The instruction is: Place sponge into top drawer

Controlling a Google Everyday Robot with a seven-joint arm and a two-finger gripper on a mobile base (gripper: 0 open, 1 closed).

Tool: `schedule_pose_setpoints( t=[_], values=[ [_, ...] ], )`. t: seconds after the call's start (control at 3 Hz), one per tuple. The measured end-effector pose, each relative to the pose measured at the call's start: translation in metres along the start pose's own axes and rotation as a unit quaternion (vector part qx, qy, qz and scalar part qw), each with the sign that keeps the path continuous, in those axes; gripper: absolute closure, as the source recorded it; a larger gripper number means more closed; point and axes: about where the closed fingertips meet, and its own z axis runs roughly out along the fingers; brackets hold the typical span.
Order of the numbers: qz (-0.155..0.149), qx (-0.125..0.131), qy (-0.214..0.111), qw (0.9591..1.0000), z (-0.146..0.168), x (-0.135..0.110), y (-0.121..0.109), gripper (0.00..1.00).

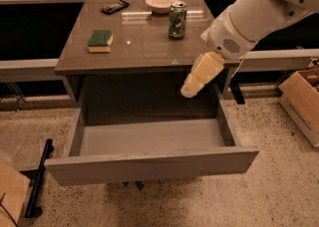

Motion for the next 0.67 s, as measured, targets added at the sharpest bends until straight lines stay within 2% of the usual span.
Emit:
schedule_pose_setpoints(
  t=[0.33,0.67],
  values=[
    [0.003,0.0,-0.058,0.9983,0.035,-0.044,-0.027,0.0],
    [-0.001,-0.004,-0.09,0.9959,0.07,-0.081,-0.051,0.0]
  ],
)
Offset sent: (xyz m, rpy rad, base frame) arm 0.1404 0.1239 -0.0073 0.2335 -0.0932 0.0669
